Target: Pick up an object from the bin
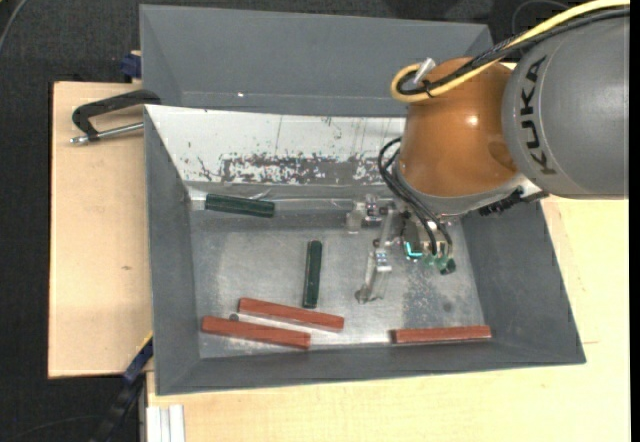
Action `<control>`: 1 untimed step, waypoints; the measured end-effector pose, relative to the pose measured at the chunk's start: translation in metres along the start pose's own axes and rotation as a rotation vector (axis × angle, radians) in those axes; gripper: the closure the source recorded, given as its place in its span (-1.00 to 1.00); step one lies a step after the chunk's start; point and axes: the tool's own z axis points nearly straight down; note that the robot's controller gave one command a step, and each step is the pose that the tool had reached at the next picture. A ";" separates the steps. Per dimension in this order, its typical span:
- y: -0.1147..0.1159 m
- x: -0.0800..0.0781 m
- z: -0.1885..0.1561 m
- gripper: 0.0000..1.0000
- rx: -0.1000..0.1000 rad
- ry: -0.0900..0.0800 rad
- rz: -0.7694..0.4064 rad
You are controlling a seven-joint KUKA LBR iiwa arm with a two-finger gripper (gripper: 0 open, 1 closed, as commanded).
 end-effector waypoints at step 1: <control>0.049 -0.033 0.097 -1.00 0.000 -0.005 -0.477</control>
Offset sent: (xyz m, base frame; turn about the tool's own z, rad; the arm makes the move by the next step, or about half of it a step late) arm 0.0329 0.0478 -0.0960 -0.4759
